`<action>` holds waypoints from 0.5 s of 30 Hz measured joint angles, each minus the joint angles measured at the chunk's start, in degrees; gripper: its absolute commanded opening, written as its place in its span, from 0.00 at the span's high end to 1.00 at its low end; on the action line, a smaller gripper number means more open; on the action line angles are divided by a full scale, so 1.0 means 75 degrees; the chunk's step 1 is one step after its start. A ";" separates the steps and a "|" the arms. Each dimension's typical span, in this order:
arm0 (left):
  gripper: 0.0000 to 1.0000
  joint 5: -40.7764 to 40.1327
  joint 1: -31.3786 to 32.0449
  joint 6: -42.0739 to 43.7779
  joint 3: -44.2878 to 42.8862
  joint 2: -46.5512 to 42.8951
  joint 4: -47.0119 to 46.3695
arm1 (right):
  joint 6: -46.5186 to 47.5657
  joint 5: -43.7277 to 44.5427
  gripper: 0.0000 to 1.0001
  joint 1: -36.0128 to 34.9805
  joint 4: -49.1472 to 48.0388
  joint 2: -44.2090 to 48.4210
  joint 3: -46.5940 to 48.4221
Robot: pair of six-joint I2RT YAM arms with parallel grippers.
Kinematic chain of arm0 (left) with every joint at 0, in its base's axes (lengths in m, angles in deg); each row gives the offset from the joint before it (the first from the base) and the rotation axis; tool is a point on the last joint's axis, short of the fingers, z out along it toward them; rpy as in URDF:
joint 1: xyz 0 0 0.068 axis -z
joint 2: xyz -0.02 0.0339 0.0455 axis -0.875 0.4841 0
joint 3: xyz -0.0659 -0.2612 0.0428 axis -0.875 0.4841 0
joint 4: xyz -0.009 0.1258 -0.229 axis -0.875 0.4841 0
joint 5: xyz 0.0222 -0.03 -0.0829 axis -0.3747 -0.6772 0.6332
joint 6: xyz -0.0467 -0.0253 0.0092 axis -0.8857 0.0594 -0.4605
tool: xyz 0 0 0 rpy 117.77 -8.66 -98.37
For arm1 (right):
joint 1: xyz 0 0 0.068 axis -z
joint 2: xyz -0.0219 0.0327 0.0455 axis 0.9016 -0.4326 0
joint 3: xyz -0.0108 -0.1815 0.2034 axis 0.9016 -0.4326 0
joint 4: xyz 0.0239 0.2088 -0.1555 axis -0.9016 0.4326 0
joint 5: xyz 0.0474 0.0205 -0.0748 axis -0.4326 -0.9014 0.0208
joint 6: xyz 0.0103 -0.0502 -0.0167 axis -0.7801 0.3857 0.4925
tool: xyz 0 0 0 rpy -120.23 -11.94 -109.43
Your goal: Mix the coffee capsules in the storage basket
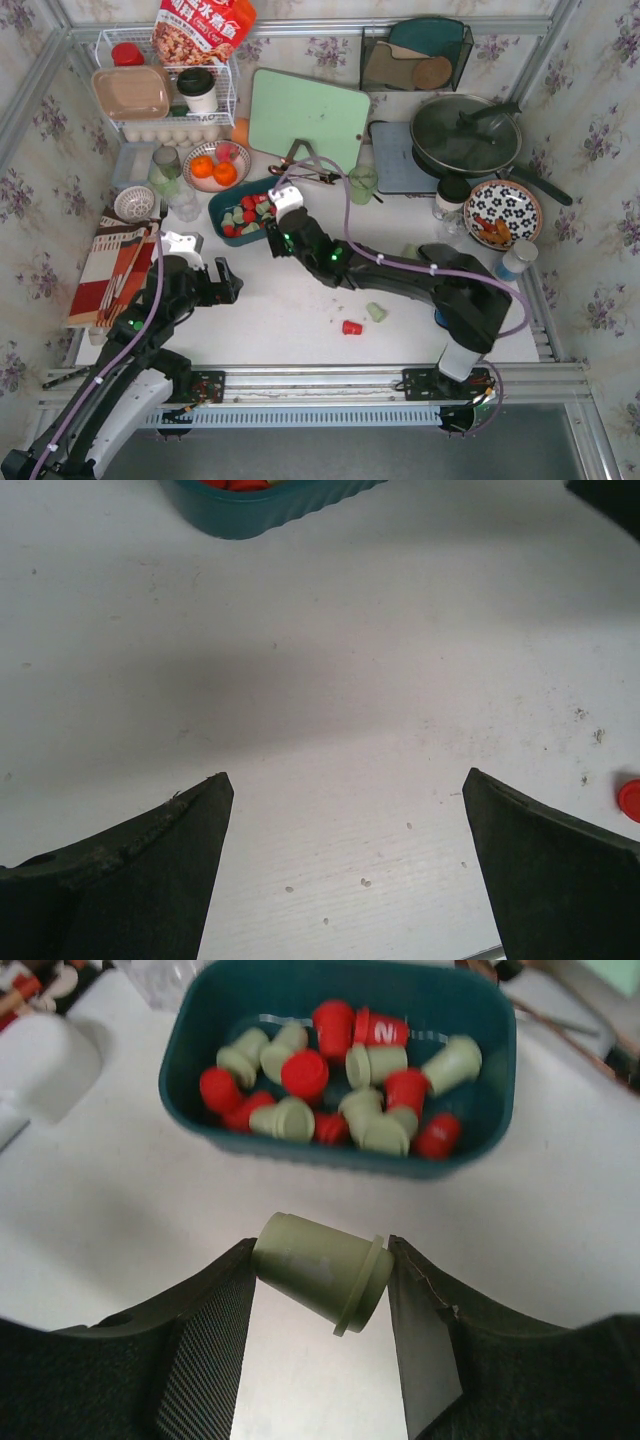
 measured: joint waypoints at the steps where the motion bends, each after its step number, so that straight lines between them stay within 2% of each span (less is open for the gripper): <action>1: 0.00 0.0000 0.0000 0.0000 0.0000 0.0000 0.0003 | 0.0125 -0.0131 0.58 0.0114 -0.0070 -0.0242 0.0271; 6: 0.00 -0.0003 0.0000 0.0000 0.0000 0.0000 0.0003 | 0.0504 -0.0592 0.57 0.0615 -0.0417 -0.1408 0.1443; 11: 0.00 0.0000 0.0000 0.0000 0.0000 0.0000 0.0003 | 0.0580 -0.1102 0.48 0.0997 -0.0548 -0.2623 0.2576; 15: 0.00 0.0006 0.0000 -0.0006 0.0000 -0.0003 0.0003 | 0.0437 -0.1396 0.23 0.1183 -0.0530 -0.3389 0.3121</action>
